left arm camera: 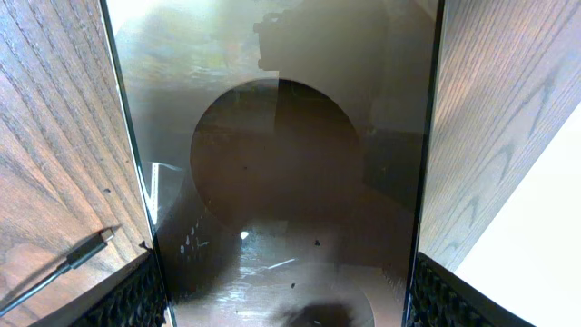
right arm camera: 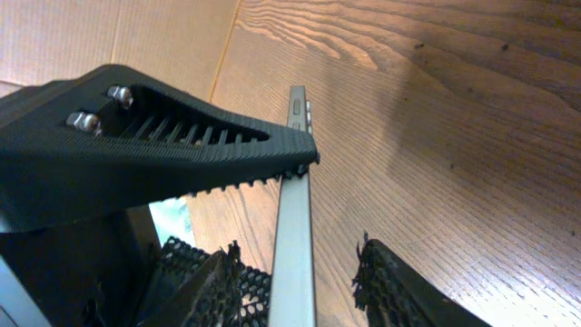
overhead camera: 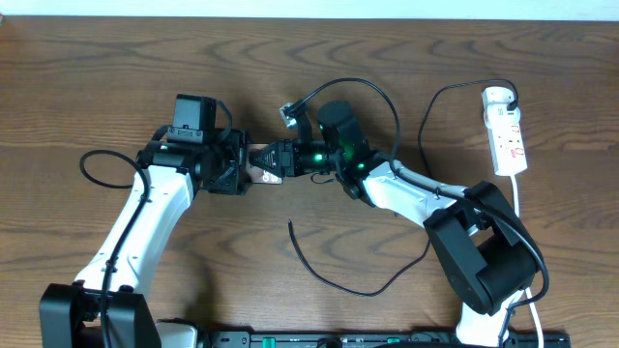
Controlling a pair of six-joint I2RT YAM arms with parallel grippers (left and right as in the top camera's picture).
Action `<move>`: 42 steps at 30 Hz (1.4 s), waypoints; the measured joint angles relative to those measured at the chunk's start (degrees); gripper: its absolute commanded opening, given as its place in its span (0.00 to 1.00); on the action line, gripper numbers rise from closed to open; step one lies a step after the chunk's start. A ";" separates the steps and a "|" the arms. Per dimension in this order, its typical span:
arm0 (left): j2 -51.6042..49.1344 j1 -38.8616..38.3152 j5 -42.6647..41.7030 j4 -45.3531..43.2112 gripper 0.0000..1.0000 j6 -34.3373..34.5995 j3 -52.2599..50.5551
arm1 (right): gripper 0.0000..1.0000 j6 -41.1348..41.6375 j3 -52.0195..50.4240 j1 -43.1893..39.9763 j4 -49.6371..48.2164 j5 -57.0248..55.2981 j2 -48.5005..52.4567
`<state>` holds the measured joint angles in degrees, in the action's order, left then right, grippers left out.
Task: Plug charger to phone and switch on socket
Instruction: 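Grasp the phone's edge with the right gripper beside the left gripper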
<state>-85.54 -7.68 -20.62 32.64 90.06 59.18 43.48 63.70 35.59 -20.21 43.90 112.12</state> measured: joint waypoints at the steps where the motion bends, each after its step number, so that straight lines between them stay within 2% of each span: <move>1: 0.00 0.00 0.02 0.00 0.07 0.00 0.00 | 0.40 0.04 0.00 0.00 0.02 -0.02 0.00; 22: 0.02 -0.66 0.26 0.00 0.07 0.00 0.00 | 0.23 0.20 0.00 0.00 0.02 -0.46 0.00; 42: 0.02 -1.62 1.70 -1.64 0.07 -0.02 0.00 | 0.14 0.15 0.00 0.00 0.02 -0.72 0.00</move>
<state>-85.52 -9.30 -18.92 31.00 90.04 59.18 43.64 63.70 35.59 -20.18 43.18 112.12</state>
